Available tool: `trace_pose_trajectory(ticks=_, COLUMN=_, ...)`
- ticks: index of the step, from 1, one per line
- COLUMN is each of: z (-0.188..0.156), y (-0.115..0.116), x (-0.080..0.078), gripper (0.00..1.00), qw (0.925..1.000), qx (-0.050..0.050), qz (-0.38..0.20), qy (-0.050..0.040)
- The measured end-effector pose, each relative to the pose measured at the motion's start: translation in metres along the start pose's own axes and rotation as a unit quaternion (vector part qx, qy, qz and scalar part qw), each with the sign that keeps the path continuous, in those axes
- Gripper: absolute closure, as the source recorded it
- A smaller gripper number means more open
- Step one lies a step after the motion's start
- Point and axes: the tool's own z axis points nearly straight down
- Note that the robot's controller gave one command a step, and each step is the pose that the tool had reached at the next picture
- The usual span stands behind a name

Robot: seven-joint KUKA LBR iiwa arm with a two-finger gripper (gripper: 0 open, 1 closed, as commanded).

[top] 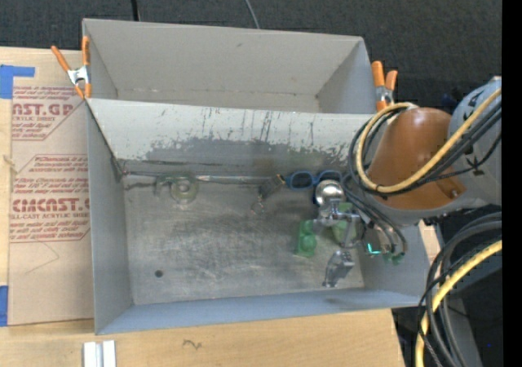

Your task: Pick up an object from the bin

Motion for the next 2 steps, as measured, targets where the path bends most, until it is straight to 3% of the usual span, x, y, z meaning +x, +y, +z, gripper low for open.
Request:
trace_pose_trajectory(ticks=1, z=0.068, y=-0.004, x=-0.058, gripper=0.00, qw=0.9994, qx=0.000, qz=0.033, qy=-0.0091)
trace_pose_trajectory(ticks=2, z=0.036, y=-0.004, x=-0.064, gripper=0.00, qw=0.9989, qx=0.001, qz=-0.046, qy=-0.0059)
